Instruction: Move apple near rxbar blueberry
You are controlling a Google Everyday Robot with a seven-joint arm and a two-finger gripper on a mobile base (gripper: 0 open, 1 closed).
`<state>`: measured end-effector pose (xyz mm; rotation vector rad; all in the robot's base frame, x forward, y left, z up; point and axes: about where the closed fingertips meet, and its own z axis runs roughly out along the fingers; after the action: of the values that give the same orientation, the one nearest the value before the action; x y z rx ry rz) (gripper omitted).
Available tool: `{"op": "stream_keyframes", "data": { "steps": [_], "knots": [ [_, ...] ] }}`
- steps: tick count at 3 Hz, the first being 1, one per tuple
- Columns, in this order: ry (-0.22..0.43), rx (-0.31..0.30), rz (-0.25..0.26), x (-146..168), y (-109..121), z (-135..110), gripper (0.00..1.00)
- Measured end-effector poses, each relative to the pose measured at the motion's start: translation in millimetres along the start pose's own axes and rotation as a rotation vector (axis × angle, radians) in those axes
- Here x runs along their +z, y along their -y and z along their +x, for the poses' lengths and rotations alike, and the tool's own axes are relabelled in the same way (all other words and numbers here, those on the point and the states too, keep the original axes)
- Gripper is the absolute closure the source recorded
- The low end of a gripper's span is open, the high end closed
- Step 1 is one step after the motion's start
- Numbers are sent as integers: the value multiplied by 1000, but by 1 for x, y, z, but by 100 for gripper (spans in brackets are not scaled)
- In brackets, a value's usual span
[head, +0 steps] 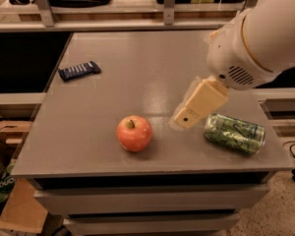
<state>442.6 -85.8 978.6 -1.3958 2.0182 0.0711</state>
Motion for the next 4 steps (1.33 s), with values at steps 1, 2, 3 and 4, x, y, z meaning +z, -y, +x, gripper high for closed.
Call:
{"op": "stream_keyframes", "data": {
  "steps": [1,2,3,4],
  "knots": [
    [0,-1,0,0,0,0,0],
    [16,13,1,5,-10,-8,0],
    [57,47,-16,20,-29,-21,0],
    [109,93,-45,41,-48,-27,0]
  ]
}}
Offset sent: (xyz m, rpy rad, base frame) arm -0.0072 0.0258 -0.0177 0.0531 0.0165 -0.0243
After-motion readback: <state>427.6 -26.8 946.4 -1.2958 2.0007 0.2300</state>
